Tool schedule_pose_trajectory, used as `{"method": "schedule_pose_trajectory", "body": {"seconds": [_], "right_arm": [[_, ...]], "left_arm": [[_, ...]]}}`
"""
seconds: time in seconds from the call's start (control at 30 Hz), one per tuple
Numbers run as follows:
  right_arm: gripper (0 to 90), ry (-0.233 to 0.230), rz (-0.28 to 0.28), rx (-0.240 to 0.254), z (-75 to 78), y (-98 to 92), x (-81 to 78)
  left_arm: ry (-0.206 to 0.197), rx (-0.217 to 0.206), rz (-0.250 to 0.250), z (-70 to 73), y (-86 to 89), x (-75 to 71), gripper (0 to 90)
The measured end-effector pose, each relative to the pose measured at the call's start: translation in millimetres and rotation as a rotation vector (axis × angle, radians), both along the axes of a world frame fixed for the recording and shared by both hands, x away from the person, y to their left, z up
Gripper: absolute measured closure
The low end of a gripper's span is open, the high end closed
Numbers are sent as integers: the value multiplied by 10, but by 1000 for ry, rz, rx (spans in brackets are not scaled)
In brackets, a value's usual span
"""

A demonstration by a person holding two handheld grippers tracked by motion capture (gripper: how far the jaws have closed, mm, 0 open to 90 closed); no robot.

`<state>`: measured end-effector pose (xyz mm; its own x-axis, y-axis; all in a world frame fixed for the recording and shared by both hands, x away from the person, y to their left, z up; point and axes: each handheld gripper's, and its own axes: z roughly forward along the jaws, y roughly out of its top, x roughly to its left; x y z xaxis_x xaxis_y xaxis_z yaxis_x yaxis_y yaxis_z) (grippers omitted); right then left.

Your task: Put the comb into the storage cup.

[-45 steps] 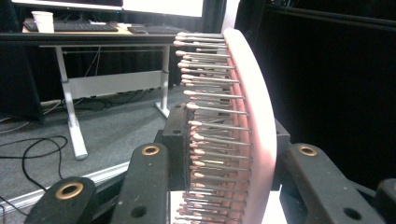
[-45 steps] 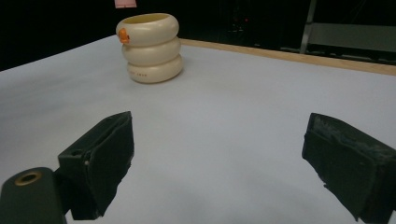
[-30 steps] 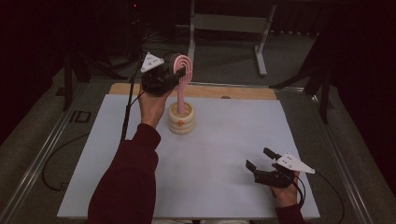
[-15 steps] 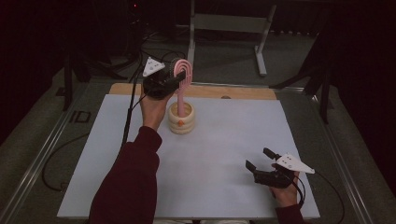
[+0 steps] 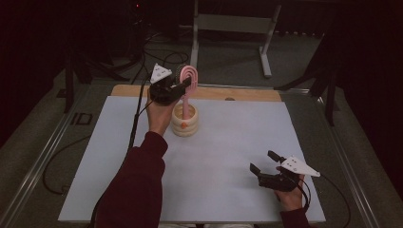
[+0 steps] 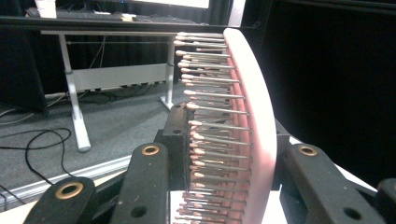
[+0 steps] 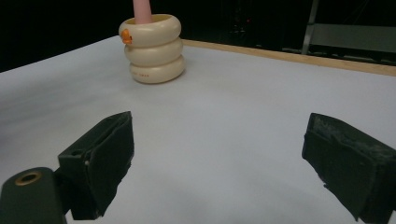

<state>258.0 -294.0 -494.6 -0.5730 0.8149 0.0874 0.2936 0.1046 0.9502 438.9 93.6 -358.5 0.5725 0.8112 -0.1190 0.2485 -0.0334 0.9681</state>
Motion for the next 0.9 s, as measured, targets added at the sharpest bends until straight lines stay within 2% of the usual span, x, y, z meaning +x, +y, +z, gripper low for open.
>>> {"method": "schedule_pose_trajectory", "body": {"seconds": [0.43, 0.53, 0.9], "right_arm": [[93, -1, 4, -3, -7, -2, -2], [93, 0, 2, 0, -4, -3, -11], [93, 3, 4, -1, -6, -3, -19]], "left_arm": [[12, 14, 1, -137, -37, 19, 646], [13, -6, 1, -178, -27, 22, 646], [37, -27, 16, -392, 2, 8, 645]]}}
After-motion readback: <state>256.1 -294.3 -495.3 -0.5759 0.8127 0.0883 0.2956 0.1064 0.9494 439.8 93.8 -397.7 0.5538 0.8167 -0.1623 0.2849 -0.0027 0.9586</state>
